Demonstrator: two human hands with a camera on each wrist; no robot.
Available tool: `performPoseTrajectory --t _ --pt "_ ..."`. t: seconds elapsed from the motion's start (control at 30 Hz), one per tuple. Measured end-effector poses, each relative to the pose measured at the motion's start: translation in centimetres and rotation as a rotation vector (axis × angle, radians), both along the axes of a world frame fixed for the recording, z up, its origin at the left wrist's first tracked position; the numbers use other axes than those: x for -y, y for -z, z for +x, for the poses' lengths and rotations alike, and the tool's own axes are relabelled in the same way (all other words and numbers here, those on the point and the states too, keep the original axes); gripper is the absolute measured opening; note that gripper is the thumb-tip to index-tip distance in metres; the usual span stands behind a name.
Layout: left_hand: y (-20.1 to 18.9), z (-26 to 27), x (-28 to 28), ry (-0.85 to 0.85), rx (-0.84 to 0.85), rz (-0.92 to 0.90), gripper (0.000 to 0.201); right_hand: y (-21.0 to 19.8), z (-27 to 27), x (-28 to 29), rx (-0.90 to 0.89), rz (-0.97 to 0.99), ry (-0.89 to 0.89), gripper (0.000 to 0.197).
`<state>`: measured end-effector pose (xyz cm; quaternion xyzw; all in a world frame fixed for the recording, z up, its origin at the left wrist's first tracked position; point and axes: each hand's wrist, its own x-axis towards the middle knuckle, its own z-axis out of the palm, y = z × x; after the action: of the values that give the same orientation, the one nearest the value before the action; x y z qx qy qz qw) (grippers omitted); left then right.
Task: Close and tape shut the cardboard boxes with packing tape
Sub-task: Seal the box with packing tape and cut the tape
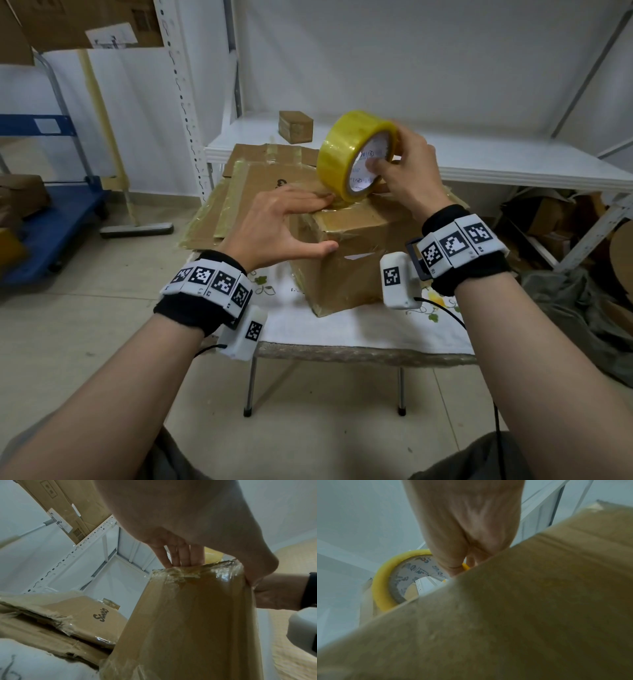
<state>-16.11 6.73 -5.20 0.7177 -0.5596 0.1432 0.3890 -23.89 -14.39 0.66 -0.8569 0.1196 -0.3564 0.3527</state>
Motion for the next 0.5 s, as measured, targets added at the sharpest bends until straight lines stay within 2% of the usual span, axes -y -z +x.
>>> performPoseTrajectory --t 0.2,0.3,0.5 --pt "0.1 0.4 -0.5 -0.005 -0.004 0.022 0.071 -0.1 -0.5 1.9 0.023 -0.042 0.181 0.037" --pt "0.2 0.2 -0.3 -0.008 0.021 0.039 0.073 0.2 -0.9 1.9 0.044 -0.030 0.207 0.035" --pt "-0.1 -0.1 -0.1 -0.052 0.069 0.145 0.074 -0.5 -1.9 2.1 0.022 -0.087 0.315 0.049"
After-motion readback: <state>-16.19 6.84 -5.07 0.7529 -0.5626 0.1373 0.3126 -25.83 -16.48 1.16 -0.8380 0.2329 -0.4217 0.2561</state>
